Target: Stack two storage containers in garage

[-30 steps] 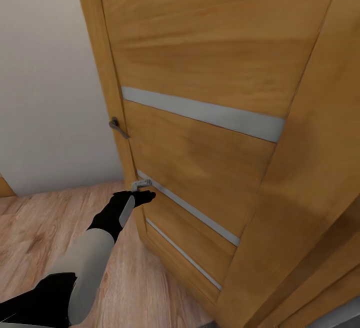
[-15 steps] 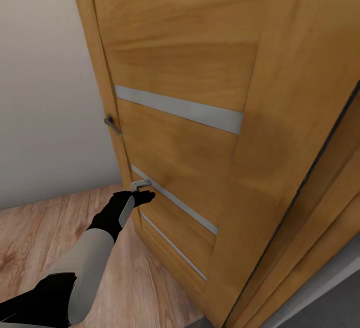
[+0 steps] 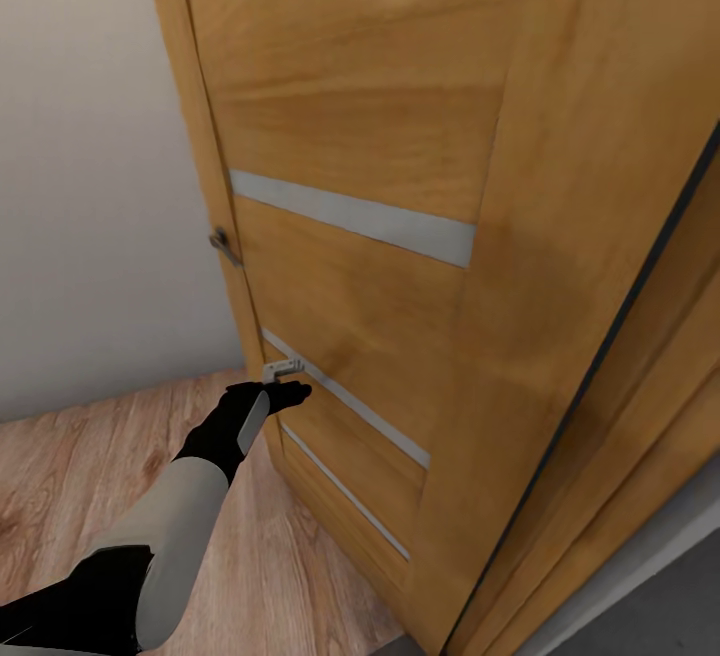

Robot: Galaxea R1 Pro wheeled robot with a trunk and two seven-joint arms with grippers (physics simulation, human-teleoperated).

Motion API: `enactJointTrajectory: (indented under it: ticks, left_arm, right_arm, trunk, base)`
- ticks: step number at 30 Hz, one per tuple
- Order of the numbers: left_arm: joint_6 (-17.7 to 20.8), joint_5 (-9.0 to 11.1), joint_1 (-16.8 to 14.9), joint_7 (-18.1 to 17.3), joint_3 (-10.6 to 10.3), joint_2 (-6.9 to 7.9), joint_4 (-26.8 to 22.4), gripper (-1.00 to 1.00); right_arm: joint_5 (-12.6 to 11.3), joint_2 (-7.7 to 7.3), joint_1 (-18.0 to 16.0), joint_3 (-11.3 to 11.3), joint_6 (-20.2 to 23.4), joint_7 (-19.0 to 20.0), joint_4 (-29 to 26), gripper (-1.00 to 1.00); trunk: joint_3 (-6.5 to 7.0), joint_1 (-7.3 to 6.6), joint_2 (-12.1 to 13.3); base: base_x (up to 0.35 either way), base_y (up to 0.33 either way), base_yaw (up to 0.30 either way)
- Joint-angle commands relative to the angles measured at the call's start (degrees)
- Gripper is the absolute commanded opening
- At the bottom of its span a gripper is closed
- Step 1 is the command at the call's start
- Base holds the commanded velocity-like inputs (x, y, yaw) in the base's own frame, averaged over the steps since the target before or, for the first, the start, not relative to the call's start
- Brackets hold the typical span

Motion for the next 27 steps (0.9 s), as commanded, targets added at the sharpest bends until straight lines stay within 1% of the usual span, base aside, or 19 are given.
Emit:
enactJointTrajectory:
  ticks: [1,5,10,19,27]
  left_arm:
    - [0.3,1.7,0.0,0.0,0.2,-0.08,-0.1,1.0]
    - [0.3,1.7,0.0,0.0,0.2,-0.11,0.0,1.0]
    - [0.3,1.7,0.0,0.0,0.2,-0.14,0.1,1.0]
    - [0.3,1.7,0.0,-0.1,0.1,-0.22,0.1,1.0]
    - [0.3,1.7,0.0,-0.1,0.1,-0.23,0.1,1.0]
  right_arm:
    - [0.3,-0.02,0.0,0.1,-0.1,0.0,0.0,1.0]
    - [0.3,-0.04,0.0,0.1,-0.2,0.0,0.0,1.0]
    - [0.3,-0.04,0.0,0.1,-0.2,0.0,0.0,1.0]
    - [0.3,-0.04,0.0,0.1,-0.2,0.0,0.0,1.0]
    - [0.3,-0.04,0.0,0.1,-0.2,0.0,0.0,1.0]
  trunk:
    - [-0.05,0.01,0.0]
    - [-0.04,0.01,0.0]
    - [0.16,0.01,0.0]
    - [0.25,0.01,0.0]
    - [0.62,0.01,0.0]
  base:
    - [0.121,-0.056,0.0]
    - [0.177,-0.088,-0.019]
    - [0.162,-0.028,-0.182]
    - [0.016,-0.001,-0.043]
    - [0.001,0.0,-0.17]
